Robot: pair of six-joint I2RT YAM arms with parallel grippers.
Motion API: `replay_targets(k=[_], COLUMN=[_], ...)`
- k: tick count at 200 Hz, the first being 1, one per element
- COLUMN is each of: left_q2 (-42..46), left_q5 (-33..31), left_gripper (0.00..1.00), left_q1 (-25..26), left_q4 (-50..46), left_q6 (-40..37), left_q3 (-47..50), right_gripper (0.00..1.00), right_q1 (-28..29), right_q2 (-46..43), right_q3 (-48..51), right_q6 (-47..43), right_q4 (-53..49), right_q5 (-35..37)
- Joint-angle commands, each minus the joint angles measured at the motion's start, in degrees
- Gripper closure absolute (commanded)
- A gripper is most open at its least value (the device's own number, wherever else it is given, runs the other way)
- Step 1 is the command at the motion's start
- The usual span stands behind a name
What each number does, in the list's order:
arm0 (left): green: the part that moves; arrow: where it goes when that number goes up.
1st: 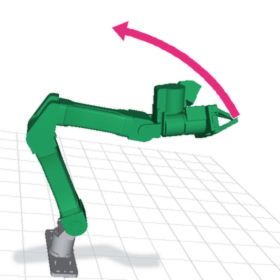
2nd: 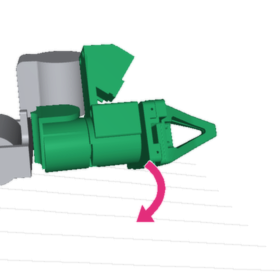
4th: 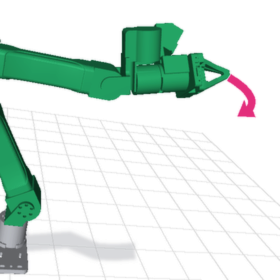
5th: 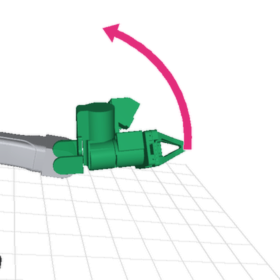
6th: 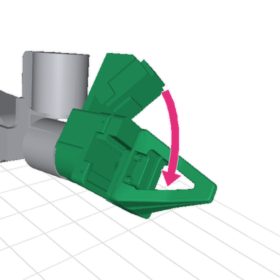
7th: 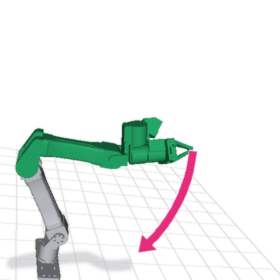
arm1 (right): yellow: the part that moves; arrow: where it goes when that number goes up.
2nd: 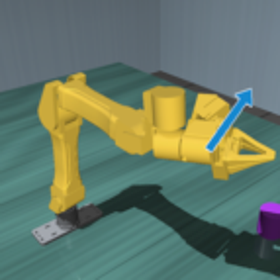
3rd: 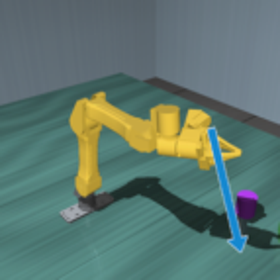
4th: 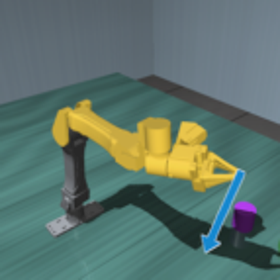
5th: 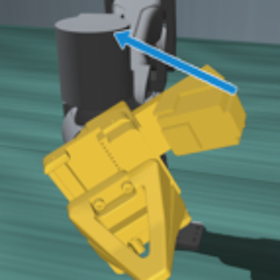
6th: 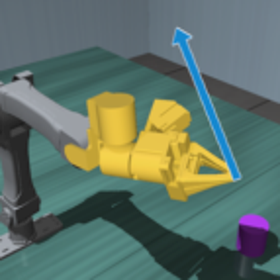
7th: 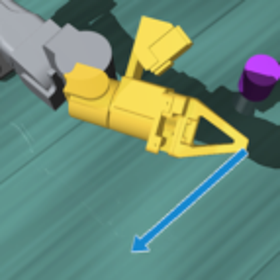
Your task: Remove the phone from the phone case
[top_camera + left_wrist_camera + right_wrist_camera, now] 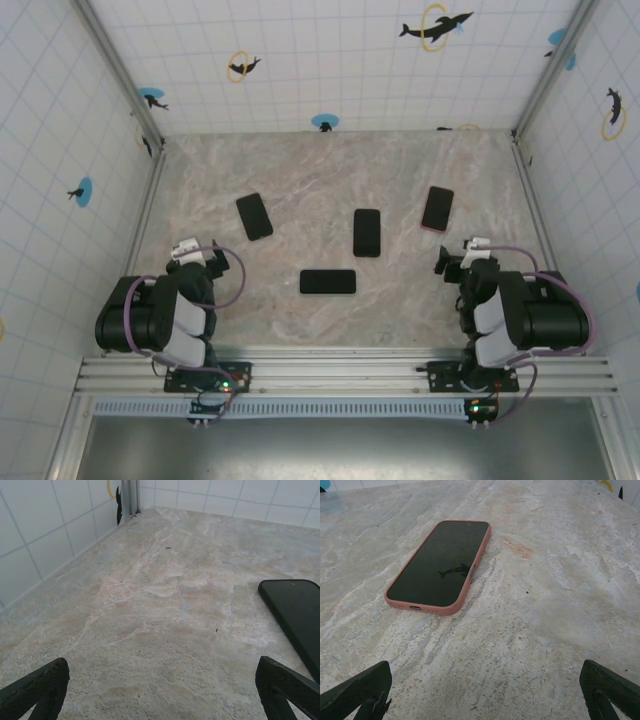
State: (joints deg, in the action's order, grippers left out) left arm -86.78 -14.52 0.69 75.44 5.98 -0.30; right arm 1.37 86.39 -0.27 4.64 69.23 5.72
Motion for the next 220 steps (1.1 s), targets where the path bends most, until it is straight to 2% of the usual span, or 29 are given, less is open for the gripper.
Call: replay_targets(k=[1, 19, 28, 61, 76, 88, 125, 159, 186, 205, 220], left_q2=[0.1, 0.9, 2.9, 15.0, 17.4, 17.7, 10.5, 3.2, -3.5, -9.5, -12.9], left_q5=[0.9, -0.7, -1.4, -1.5, 0.0, 2.3, 4.1, 6.0, 5.1, 3.3, 2.5], left_gripper=[0.02, 0.02, 0.02, 0.02, 0.02, 0.02, 0.02, 0.02, 0.02, 0.02, 0.02], left_q1=[-0.3, -0.2, -0.2, 0.5, 0.6, 0.8, 3.3, 6.7, 9.7, 12.4, 13.1], left_q4=[0.0, 0.1, -3.6, -29.7, -44.8, -52.9, -74.8, -83.9, -90.3, -97.3, -98.7], left_q6=[-1.0, -0.6, -0.4, 1.0, 3.5, 5.1, 17.0, 23.3, 27.3, 27.7, 27.3], left_q3=[1.2, 1.0, 0.2, -10.4, -19.8, -25.7, -43.2, -51.6, -57.7, -63.7, -65.4], right_gripper=[0.01, 0.01, 0.01, 0.01, 0.01, 0.01, 0.01, 0.01, 0.01, 0.01, 0.01], right_q1=[-0.5, -0.8, -0.7, 0.6, 0.9, 1.3, 5.6, 11.1, 15.1, 17.7, 19.1], right_q2=[0.4, -0.8, -2.7, -13.5, -16.8, -18.2, -17.9, -13.4, -10.7, -9.0, -7.6], right_q3=[1.0, 0.9, 0.1, -6.5, -10.2, -13.2, -24.8, -35.7, -39.9, -42.0, -43.4], right_q6=[0.8, 1.1, 0.7, -0.4, 0.8, 1.7, 2.6, 3.9, 5.7, 6.4, 6.7], right_q4=[4.2, 3.5, 0.7, -18.1, -26.0, -30.4, -46.7, -58.6, -61.2, -61.9, -62.3], right_q5=[-0.2, -0.2, -0.5, -3.8, -6.8, -10.6, -20.8, -28.8, -31.0, -31.0, -30.9])
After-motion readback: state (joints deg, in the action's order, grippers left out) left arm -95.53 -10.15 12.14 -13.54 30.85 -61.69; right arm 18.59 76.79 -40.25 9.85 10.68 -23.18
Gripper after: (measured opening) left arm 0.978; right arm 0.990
